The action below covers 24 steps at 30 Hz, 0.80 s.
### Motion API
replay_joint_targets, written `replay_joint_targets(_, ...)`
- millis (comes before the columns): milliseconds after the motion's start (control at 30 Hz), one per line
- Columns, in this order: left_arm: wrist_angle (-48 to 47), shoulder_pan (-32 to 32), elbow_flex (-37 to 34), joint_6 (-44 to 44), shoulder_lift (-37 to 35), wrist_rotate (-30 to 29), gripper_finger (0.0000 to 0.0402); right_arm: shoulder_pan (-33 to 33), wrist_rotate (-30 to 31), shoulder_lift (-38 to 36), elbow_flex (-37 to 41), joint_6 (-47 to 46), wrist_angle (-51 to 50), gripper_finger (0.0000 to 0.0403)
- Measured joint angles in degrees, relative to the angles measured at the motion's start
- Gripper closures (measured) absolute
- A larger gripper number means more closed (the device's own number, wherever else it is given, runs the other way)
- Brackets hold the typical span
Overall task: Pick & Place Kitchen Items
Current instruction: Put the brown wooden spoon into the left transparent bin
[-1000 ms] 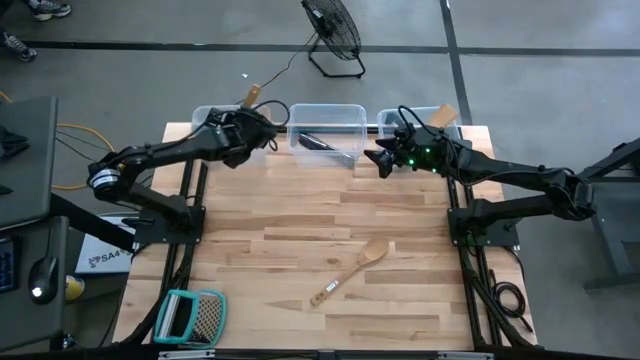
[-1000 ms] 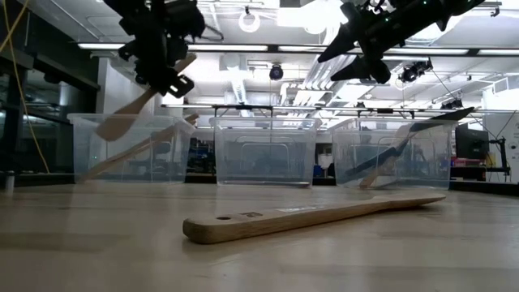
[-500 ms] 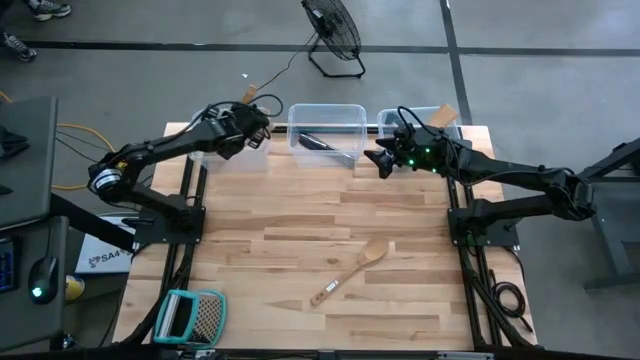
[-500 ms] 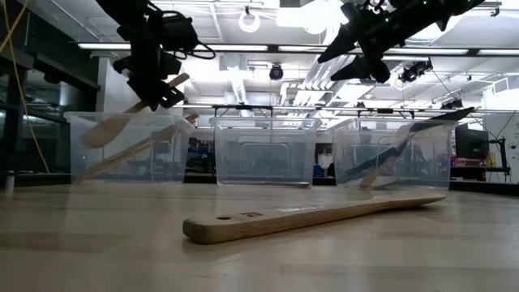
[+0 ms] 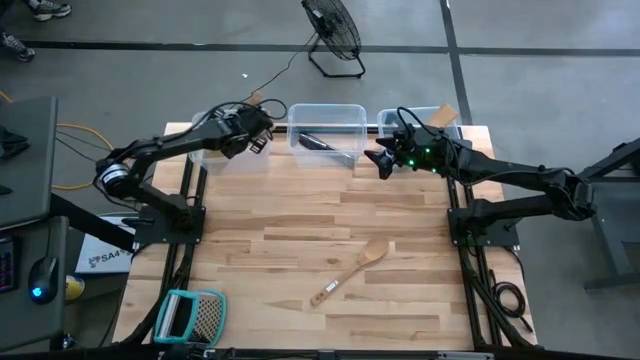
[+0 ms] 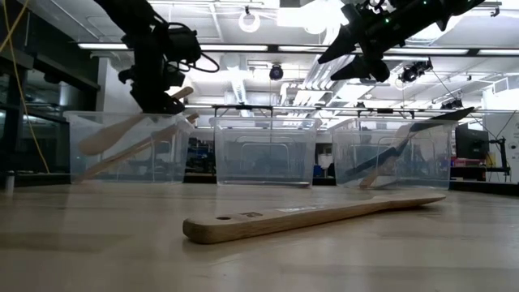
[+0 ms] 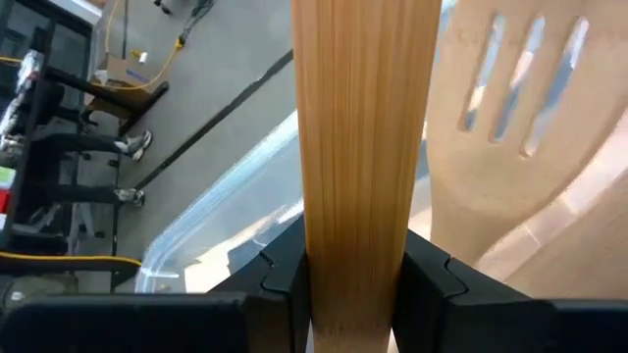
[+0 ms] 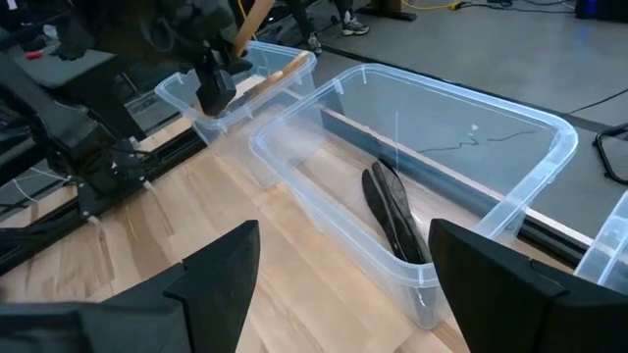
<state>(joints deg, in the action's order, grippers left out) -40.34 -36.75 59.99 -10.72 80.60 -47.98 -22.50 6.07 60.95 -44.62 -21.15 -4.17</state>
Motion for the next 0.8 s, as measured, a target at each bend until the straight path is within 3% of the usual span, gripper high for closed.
replay_joint_targets(233, -0.6, 0.0, 0.0, 0.0, 0.3, 0.7, 0.0288, 0.0, 0.0, 0.0, 0.0, 0.4, 0.0, 0.0115)
replay_joint_targets(600, -1.0, 0.0, 0.0, 0.0, 0.1, 0.7, 0.0191, -0.1, 0.0, 0.0, 0.0, 1.5, 0.0, 0.0115)
replay_joint_targets(800, -4.9, 0.0, 3.2, 0.0, -0.7, 1.0, 0.0184, -0.1, 0.0, 0.0, 0.0, 1.5, -0.1, 0.0115)
